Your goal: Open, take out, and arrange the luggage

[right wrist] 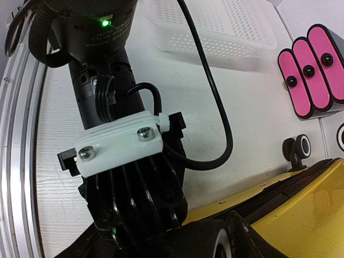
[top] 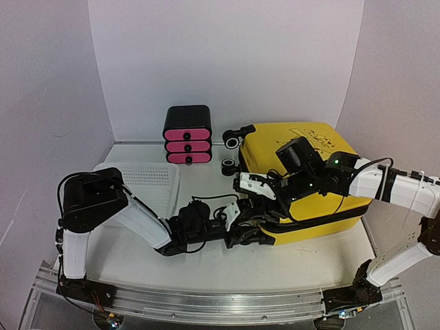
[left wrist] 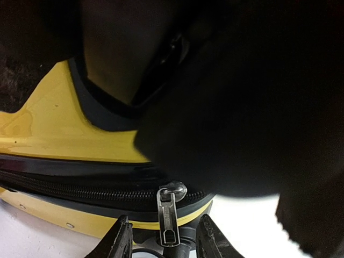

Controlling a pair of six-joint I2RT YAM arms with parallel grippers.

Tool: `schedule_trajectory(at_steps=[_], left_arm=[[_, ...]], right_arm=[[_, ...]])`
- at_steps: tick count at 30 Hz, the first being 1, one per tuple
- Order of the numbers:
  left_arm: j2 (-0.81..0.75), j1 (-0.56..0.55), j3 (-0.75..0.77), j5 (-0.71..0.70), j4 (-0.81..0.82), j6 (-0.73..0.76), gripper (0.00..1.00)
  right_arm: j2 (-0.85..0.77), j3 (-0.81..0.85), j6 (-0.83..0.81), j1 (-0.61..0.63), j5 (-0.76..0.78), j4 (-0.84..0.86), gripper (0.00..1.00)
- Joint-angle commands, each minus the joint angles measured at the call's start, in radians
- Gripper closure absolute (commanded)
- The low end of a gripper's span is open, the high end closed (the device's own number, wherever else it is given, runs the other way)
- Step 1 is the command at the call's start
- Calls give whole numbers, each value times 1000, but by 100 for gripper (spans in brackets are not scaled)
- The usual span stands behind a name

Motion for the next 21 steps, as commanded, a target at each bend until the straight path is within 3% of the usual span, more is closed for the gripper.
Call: schedule_trajectory(at_steps=[1, 8, 15, 21], left_arm=[[22, -4, 32, -144, -13, -30, 58], [10, -6, -54, -148, 133, -49, 44], [30, -5, -66, -31, 207, -59, 46], [83, -5, -3, -39, 207, -58, 45]], right_arm=[[-61, 59, 37, -5, -8, 98, 89], [-69, 37, 46, -4, 31, 122, 91], [-89, 11, 67, -15, 26, 136, 93], [-85, 18, 83, -17, 0, 136, 94]])
